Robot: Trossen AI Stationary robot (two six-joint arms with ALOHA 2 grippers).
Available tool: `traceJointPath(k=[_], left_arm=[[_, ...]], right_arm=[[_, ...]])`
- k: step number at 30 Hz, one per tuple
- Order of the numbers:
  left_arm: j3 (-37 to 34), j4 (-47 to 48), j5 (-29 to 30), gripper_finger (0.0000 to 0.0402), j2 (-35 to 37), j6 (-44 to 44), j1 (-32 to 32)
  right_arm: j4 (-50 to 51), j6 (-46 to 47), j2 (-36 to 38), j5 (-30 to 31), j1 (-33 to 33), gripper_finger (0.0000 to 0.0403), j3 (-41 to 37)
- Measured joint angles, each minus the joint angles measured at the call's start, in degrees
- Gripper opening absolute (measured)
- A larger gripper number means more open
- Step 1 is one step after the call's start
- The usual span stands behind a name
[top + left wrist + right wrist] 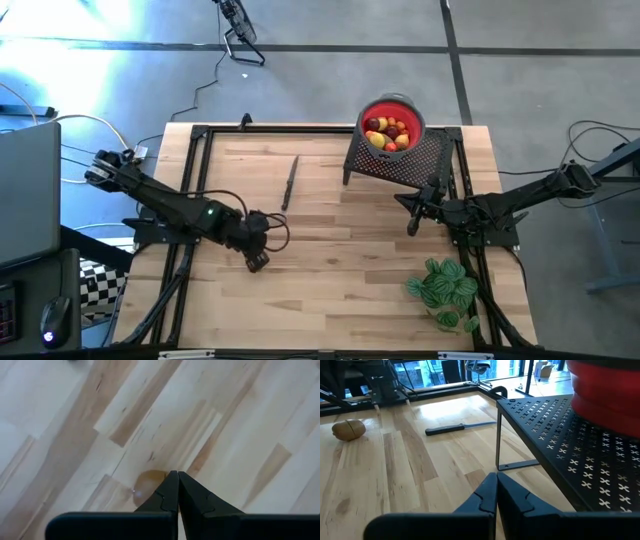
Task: Pick & Place Fruit
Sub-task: Put the brown kiwi into the red strainer bowl on the shelf
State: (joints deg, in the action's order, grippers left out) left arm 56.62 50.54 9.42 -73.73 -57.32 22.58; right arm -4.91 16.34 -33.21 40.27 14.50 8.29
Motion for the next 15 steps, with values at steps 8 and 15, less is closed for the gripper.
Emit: traceJointPath(k=[8,15], left_arm=[[4.88,-4.41,9.31,0.0000,0.00,-1.16,0.31],[16.69,-1.21,14.36,0.0000,-1.02,-0.55,0.34]], right_arm=[[0.02,0.18,0.00,0.01,0.00,0.0002,0.00],[0.02,0.37,0.00,0.01,0.00,0.0002,0.00]])
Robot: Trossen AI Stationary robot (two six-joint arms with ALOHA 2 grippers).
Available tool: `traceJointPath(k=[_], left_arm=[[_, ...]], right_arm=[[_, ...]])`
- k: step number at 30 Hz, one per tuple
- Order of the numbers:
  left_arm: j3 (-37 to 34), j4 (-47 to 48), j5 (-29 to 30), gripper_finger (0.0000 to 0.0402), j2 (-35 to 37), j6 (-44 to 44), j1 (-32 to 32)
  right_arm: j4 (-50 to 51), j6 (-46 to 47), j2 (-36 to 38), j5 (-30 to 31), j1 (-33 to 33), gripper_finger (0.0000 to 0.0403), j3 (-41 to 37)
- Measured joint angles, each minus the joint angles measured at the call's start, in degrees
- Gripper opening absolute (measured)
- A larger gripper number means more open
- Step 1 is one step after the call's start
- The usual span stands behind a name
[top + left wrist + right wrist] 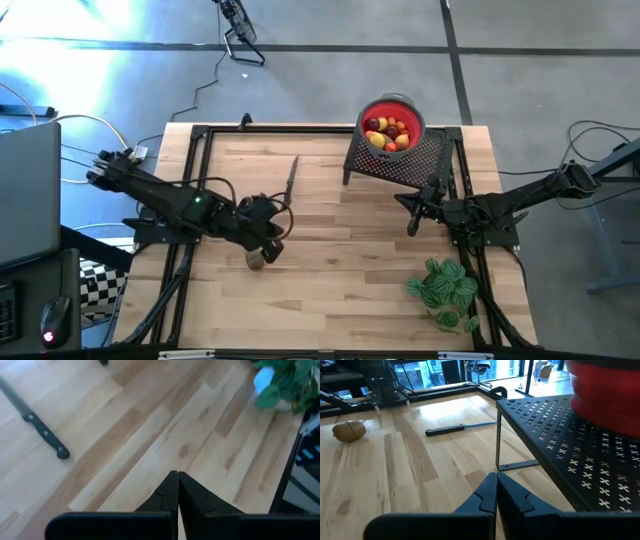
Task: Pick & Place Fruit
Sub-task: Put the brown kiwi into the red strainer bowl on the shelf
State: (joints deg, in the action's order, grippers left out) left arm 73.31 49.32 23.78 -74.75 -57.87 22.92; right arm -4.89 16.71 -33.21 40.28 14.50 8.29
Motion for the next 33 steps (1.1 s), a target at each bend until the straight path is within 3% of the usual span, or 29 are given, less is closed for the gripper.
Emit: traceJointPath(k=[6,11,15,18,33], left_arm=[[8.57,7.46,0.02,0.0000,-7.01,-5.51,0.57],[13.90,20.88,-5.40,0.0000,-13.65,-17.03,0.34],[14.21,27.61,-12.23,0.0000,-15.69,-23.23,0.35],[14.21,29.68,-15.20,0.0000,-16.23,-23.47,0.37],[14.21,31.43,-14.26,0.0000,-16.32,-21.21,0.33]], right_arm=[[0.17,0.03,0.00,-1.64,0.00,0.0002,0.00],[0.55,-0.15,0.02,-3.93,-0.02,0.0002,0.04],[1.19,-0.26,0.02,-4.19,0.00,0.0002,0.07],[1.26,-0.27,0.02,-4.25,0.00,0.0002,0.07],[1.44,-0.22,0.02,-4.45,0.00,0.0002,0.07]])
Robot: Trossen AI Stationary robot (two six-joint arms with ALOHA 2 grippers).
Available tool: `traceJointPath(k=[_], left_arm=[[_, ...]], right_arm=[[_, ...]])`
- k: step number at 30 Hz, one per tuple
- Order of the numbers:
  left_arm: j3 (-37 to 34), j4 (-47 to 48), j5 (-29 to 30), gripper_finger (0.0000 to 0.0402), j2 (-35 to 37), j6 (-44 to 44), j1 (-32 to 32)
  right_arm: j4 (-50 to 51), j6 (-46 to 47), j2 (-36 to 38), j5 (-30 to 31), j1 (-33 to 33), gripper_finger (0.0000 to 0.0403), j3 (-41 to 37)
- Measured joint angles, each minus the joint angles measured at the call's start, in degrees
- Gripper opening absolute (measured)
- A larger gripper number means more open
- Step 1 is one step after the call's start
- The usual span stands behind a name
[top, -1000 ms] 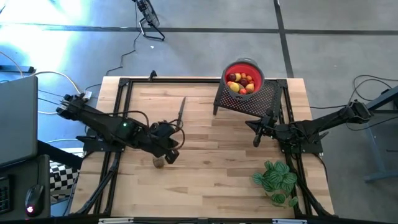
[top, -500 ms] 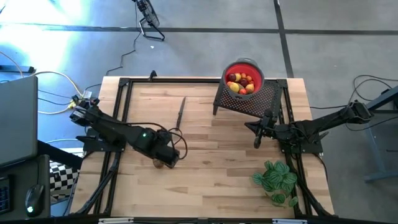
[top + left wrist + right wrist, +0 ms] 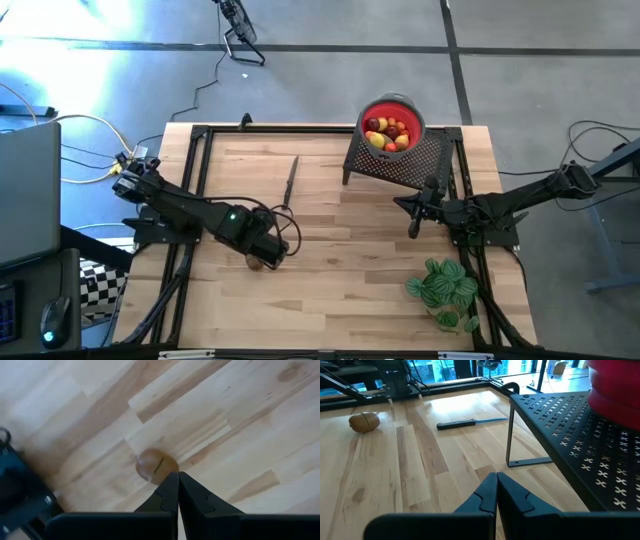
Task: Pick & Place Fruit
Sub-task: Put the brown kiwi into the red strainer bowl on the shelf
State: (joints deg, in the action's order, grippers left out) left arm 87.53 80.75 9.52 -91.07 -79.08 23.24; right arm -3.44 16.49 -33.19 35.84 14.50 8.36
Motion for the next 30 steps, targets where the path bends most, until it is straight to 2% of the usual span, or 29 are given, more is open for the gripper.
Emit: traceJointPath(k=[3,6,16,21,25,30], left_arm=[[0.00,0.00,1.35,0.0013,0.00,1.69,0.02],[0.00,0.30,0.09,0.0050,0.00,0.95,0.02],[-0.04,0.44,0.44,0.0251,0.00,0.59,0.02],[-0.04,0.39,0.43,0.0326,0.00,0.90,0.02],[-0.04,0.28,0.46,0.0354,0.00,3.84,0.02],[-0.04,0.24,0.53,0.0358,0.00,6.70,0.02]], right_arm=[[0.00,0.01,0.00,0.00,0.00,0.0002,0.00],[0.00,0.03,-0.02,0.00,0.00,0.0002,0.00],[0.00,0.16,-0.02,-0.02,0.00,0.0002,-0.02],[0.00,0.18,-0.02,-0.02,0.00,0.0003,-0.02],[0.00,0.17,-0.02,-0.02,0.00,0.0003,-0.02],[0.02,0.03,-0.02,-0.02,0.00,0.0003,-0.06]])
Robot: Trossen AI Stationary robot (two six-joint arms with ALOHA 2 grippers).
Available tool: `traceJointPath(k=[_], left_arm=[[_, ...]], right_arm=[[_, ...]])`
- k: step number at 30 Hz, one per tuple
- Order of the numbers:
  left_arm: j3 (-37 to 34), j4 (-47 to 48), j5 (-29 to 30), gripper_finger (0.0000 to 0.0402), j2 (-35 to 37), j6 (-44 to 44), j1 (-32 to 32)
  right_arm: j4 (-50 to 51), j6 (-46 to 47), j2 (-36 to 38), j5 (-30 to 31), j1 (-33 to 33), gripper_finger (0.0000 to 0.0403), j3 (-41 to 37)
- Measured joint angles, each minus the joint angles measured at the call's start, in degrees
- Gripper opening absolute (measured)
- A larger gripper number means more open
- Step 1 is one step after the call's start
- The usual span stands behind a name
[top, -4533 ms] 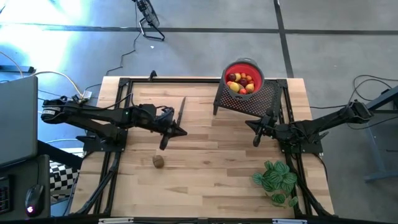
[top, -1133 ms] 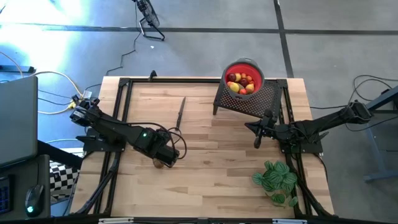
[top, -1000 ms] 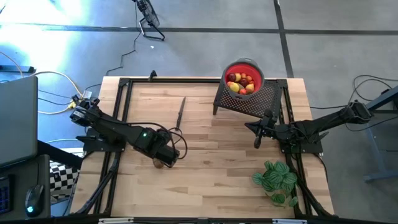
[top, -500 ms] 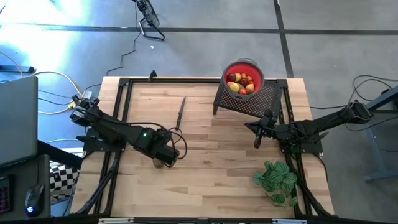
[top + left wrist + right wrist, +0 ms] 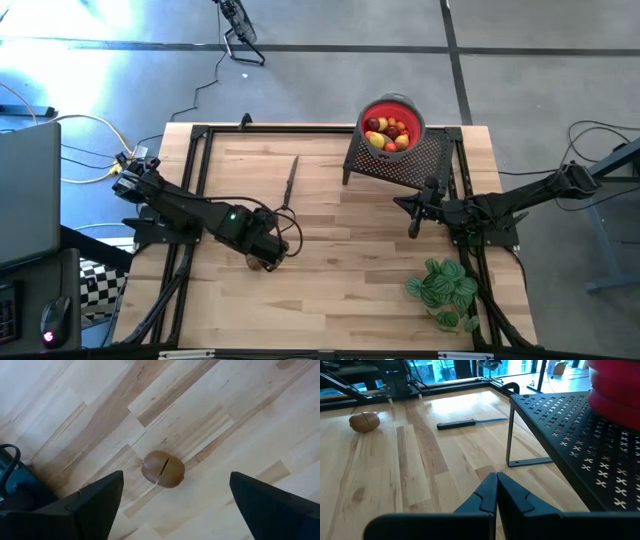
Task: Pick & Place Fruit
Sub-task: Put the brown kiwi into the red strainer bowl on the shelf
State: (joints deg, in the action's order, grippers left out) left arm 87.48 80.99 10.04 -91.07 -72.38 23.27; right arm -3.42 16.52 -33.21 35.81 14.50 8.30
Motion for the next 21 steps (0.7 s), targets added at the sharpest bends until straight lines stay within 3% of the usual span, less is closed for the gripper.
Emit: traceJointPath(k=[10,14,21], left_arm=[[-3.36,-1.19,-1.28,0.0358,0.02,-1.39,0.02],[-8.71,-3.82,-5.81,0.0358,0.02,-1.45,0.04],[-19.94,-16.68,-9.97,0.0358,0.02,-0.39,0.04]], right_arm=[[-0.06,0.14,0.00,-0.01,0.01,0.0003,0.00],[-0.13,0.15,0.00,-0.02,0.00,0.0003,0.00],[-0.20,0.19,0.00,-0.02,0.01,0.0002,0.00]])
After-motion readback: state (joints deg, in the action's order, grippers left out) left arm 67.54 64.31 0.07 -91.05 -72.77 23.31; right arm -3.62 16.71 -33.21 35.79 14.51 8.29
